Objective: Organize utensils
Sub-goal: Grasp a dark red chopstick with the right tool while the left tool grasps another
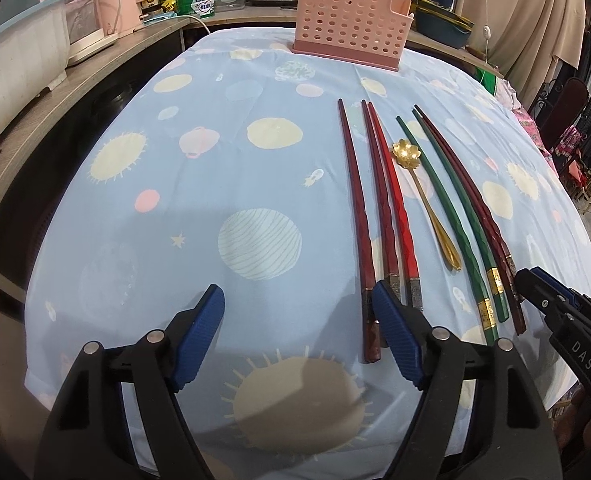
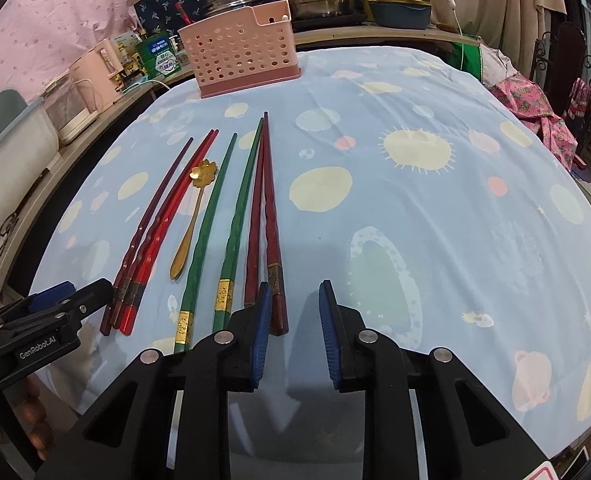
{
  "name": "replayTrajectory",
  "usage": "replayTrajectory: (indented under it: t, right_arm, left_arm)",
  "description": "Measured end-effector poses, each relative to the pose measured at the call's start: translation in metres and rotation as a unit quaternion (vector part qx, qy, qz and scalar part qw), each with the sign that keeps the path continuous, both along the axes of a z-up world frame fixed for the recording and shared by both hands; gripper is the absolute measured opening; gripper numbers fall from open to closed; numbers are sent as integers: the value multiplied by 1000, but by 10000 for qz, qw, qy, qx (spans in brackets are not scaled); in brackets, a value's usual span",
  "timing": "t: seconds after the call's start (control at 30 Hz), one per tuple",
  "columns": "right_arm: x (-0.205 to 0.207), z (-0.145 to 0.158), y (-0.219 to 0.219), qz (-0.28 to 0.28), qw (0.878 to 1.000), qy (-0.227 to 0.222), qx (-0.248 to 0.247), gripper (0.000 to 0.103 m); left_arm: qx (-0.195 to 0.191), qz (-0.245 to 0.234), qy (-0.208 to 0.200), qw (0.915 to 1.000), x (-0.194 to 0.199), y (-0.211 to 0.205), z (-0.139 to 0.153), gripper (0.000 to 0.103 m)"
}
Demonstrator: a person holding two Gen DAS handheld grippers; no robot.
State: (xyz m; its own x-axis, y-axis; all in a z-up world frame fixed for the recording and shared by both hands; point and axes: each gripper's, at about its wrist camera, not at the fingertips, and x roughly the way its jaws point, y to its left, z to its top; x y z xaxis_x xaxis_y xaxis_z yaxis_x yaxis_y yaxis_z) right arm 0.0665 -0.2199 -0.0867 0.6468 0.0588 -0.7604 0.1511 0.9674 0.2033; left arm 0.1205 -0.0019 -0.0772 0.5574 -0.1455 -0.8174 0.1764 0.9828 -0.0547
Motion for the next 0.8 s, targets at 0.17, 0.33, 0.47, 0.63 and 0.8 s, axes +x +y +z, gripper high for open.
replayTrajectory:
  t: [0.17,0.33,0.47,0.63,0.8]
  right_arm:
    - [1,-2,6,81,9999,24,-99,22]
    - [0,-3,2,23,10000,28,-46,15]
    - [-1,-3,2,31,10000,28,-53,13]
    - [-1,-4,2,60,10000,23,-29,9]
    - [-2,-4,1,59,10000,25,2,8]
  left_arm:
    - [-34,-65,33,10000,0,0,1,70]
    - [-33,-158,24,9999,-3,-4,1,64]
    - [3,-234,6,9997,-5,-8,0,59]
    - [-45,-324,21,9995,-8,-10,0,46]
    - [-234,-444,109,9987,-9,-9,0,20]
